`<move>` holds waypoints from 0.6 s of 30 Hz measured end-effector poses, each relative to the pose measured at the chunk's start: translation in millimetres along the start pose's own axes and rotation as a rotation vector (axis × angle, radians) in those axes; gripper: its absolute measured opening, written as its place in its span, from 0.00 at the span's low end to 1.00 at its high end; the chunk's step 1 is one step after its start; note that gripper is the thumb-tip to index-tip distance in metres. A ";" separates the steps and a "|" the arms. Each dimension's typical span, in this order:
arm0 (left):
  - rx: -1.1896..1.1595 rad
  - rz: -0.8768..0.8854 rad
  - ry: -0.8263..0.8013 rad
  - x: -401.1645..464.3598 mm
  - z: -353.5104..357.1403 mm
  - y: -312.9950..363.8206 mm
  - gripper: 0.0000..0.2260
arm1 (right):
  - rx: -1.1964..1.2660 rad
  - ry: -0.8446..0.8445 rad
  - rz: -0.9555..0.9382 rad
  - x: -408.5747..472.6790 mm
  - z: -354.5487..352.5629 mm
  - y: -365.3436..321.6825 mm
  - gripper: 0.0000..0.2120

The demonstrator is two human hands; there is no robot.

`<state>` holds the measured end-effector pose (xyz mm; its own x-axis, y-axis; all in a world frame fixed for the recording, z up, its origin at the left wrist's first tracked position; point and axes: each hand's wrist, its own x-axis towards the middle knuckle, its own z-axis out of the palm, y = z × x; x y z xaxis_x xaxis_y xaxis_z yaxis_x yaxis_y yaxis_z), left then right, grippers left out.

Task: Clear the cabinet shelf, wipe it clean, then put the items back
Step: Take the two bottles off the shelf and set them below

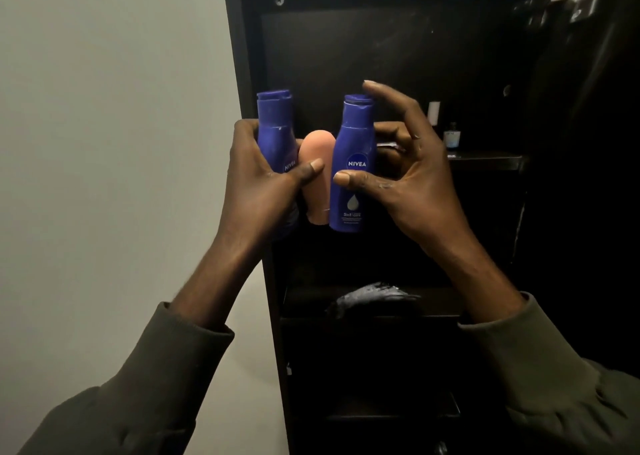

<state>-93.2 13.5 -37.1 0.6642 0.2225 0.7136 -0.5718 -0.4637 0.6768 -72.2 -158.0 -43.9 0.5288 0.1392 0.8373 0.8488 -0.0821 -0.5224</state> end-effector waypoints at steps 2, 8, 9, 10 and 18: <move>0.002 -0.023 -0.010 -12.3 -0.4 -5.9 0.24 | 0.032 -0.007 0.047 -13.2 1.9 1.8 0.43; -0.014 -0.108 -0.049 -49.5 0.6 -22.9 0.24 | 0.098 -0.045 0.195 -52.8 6.2 16.0 0.41; -0.017 -0.115 -0.052 -54.0 1.6 -25.4 0.24 | 0.099 -0.047 0.208 -57.5 6.0 17.6 0.40; -0.016 -0.128 -0.054 -60.7 2.2 -28.9 0.24 | 0.100 -0.056 0.228 -64.0 6.4 20.3 0.39; -0.062 -0.214 -0.081 -103.5 6.6 -50.6 0.24 | 0.057 -0.094 0.331 -106.5 7.6 30.7 0.37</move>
<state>-129.9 8.2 -146.4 0.8084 0.2393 0.5378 -0.4407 -0.3595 0.8225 -102.5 -167.8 -150.3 0.7703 0.2046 0.6039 0.6284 -0.0830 -0.7735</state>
